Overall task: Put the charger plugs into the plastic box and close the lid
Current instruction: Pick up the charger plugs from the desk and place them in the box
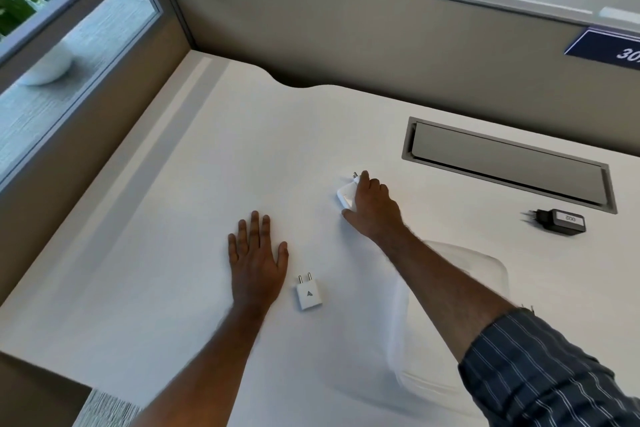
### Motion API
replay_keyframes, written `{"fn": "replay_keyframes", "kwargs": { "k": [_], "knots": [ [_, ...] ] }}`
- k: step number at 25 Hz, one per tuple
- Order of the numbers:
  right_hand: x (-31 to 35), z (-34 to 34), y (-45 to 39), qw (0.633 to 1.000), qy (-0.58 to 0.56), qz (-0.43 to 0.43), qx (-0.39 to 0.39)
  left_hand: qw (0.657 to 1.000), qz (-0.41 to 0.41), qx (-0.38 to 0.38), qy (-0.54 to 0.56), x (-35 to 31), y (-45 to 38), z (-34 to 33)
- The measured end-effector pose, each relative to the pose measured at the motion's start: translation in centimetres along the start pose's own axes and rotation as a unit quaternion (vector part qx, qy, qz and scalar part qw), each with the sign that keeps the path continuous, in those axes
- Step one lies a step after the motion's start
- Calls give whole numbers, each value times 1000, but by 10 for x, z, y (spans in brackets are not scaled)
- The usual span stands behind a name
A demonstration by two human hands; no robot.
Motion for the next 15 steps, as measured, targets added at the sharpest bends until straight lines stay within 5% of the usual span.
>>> {"fn": "replay_keyframes", "kwargs": {
  "k": [15],
  "knots": [
    [-27, 81, 106, 988, -131, 30, -70, 990, 24, 134, 40, -11, -9, 26]
  ]
}}
Point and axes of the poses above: each hand's wrist, its own y-axis away from the middle knuckle, its own z-axis out of the back of the hand, x = y × z, the point moved 8 cm from there along -y, towards the middle knuckle, and after that the axes turned 3 degrees about y, right-handed, at the moved point
